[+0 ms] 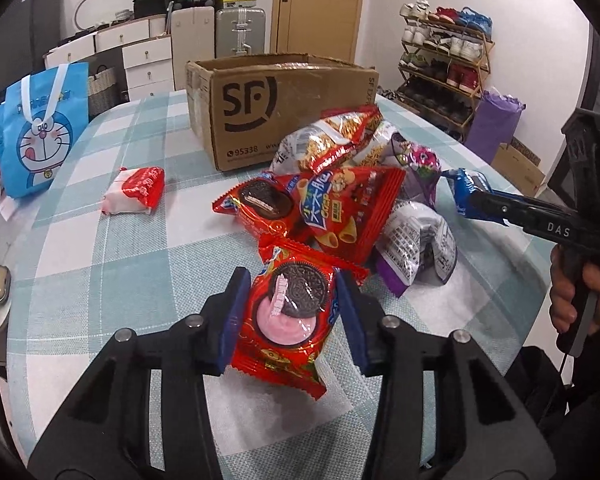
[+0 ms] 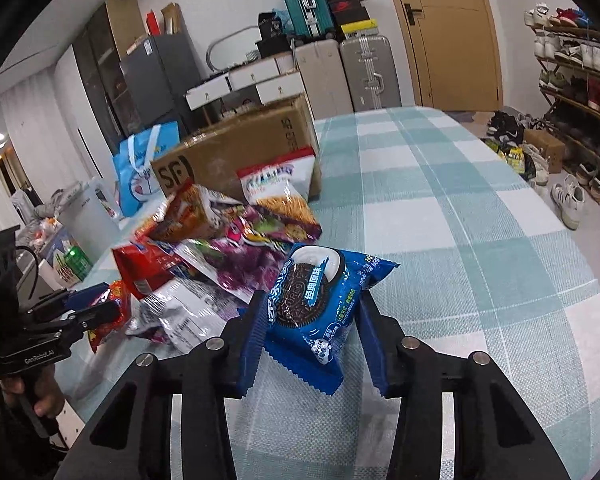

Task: Organize snacks
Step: 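Carry both Oreo packs into the SF box and open both tools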

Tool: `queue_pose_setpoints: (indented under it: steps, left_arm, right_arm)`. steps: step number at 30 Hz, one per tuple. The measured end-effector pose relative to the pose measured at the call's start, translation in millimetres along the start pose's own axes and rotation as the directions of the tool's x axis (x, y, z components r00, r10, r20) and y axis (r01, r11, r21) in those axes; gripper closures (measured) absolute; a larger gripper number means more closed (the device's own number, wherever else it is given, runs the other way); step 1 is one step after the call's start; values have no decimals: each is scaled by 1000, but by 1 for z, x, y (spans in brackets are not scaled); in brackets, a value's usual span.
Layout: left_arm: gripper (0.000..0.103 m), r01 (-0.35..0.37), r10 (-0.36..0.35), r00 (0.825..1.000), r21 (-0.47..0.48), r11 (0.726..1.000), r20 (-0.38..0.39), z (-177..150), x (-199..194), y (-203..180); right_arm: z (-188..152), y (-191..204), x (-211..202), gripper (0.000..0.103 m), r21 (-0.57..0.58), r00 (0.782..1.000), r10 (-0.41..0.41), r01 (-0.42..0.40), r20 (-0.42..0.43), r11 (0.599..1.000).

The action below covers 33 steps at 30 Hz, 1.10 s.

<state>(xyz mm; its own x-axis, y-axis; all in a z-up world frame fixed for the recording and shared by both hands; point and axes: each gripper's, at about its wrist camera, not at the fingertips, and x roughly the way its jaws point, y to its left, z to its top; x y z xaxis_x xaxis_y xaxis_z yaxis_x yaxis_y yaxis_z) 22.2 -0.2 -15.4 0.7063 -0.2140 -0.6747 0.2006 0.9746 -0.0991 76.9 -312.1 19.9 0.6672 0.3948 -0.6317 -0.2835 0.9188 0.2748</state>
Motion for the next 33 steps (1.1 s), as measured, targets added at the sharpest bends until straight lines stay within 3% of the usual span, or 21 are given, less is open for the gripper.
queue_pose_setpoints:
  steps: [17,33]
  left_arm:
    - [62,-42,48,986,-44,998,163,51,-36,9]
    - [62,-90,103,967,-65,994,234,128,-19,11]
  right_arm:
    - [41,32,-24,59,-76,990,87,-78,112,994]
    - [107,56,-1,59,-120,979,136,-118,154,986]
